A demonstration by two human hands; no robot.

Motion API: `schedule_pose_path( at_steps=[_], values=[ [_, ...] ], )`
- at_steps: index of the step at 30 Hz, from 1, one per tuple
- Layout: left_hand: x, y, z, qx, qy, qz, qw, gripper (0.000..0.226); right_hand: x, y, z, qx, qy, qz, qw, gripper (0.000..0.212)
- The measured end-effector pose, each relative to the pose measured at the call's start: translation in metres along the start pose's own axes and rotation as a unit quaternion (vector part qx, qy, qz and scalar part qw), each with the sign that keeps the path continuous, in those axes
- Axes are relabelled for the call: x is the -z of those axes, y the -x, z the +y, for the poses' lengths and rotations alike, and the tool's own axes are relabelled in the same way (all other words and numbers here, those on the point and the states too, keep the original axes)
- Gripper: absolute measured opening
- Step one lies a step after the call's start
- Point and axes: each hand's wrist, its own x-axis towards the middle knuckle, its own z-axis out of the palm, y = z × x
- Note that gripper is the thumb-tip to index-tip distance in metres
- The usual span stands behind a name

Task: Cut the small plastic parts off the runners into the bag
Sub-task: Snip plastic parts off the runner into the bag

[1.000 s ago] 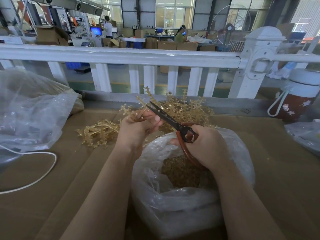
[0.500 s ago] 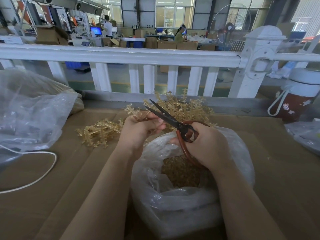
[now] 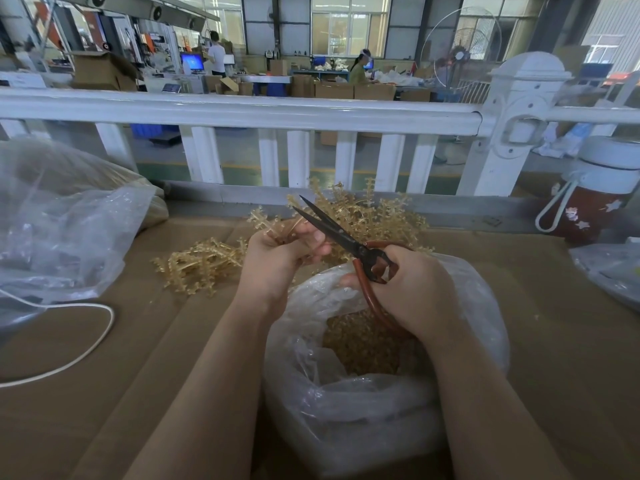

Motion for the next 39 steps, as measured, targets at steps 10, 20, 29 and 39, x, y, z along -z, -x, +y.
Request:
schedule_pose_path(
  at_steps=[10, 20, 29, 39],
  values=[
    [0.0012, 0.0044, 0.001, -0.067, -0.05, -0.048, 0.995, 0.023, 0.003, 0.002, -0.0004, 0.004, 0.0, -0.015, 1.0, 0.064],
    [0.0019, 0.0019, -0.0031, -0.065, -0.066, -0.048, 0.995, 0.002, 0.0035, 0.0024, 0.0003, -0.003, -0.007, -0.02, 1.0, 0.075],
    [0.0021, 0.0058, 0.0016, -0.022, -0.004, -0.063, 0.998, 0.015, 0.0003, 0.0028, 0.0036, -0.007, -0.01, -0.006, 1.0, 0.073],
    [-0.0013, 0.0071, 0.0043, -0.028, 0.014, -0.052, 0.998, 0.006, 0.0008, 0.0033, 0.0041, 0.007, -0.011, 0.005, 1.0, 0.056]
  ],
)
